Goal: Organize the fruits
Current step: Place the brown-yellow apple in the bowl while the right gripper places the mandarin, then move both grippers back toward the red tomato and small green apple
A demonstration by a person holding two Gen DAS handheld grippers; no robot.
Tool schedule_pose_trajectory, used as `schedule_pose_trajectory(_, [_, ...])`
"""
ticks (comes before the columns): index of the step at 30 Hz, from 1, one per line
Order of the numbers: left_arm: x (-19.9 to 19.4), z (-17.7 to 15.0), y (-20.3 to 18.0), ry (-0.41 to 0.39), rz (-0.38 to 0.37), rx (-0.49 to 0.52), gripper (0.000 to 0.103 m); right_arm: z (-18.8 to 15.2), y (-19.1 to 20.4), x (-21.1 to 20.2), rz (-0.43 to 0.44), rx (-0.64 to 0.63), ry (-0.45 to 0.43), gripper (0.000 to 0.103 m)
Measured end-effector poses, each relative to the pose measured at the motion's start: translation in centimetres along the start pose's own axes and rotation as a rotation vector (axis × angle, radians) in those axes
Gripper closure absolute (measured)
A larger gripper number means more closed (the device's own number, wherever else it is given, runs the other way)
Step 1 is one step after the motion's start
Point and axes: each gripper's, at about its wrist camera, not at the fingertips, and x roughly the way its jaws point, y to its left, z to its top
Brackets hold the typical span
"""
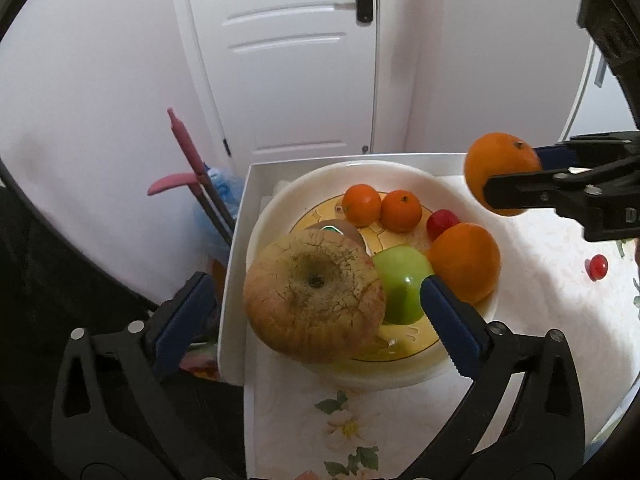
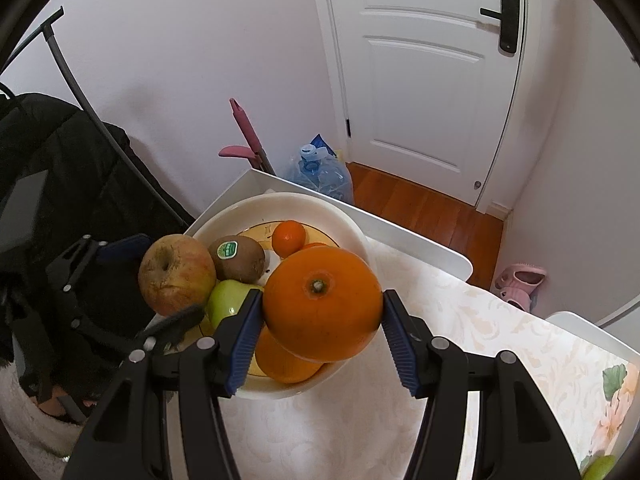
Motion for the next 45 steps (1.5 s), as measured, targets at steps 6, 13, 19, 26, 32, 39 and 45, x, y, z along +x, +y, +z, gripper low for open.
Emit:
schedule_pose_trajectory(6, [-1.4, -0.1, 0.8, 0.003, -0.031, -0.056, 0.0, 0.7, 0.3, 0.6, 0.017, -0.012, 0.0, 0.048])
schedule_pose_trajectory(13, [-2.4, -0.9, 1.4, 0.017, -0.012, -0.077, 0.0, 1.4, 1.0, 1.9, 0.061, -0.039, 0.017, 0.048])
schedule_pose_trajectory(19, [-2.7, -1.6, 1.8, 0.025, 0.002, -0.086, 0.0, 1.6, 1.1, 3.9, 0.098, -0.064, 0.038, 0.048])
schedule_pose_trajectory(26, [-2.4, -2.2, 1.7, 0.043, 0.01, -0.079, 0.0, 1.6, 1.2, 5.3, 0.106, -0.068, 0.046, 0.048])
schedule_pose_trajectory(32, [-2.3, -2.5, 1.6, 0.05, 0.009, -0.082, 0.0, 1.2, 1.0, 5.0, 0.086, -0.033, 0.033, 0.011])
schedule_pose_trajectory(39, [-2.9, -2.5, 1.7, 0.042, 0.013, -0.075, 0.0, 0.8, 0.8, 3.7, 0.047, 0.001, 0.018, 0.011])
schedule_pose_trajectory(45, [-4.5, -2.0, 1.5, 0.02, 0.027, -0.055, 0.0, 0.4, 0.9, 1.4, 0.041, 0.022, -0.006, 0.011])
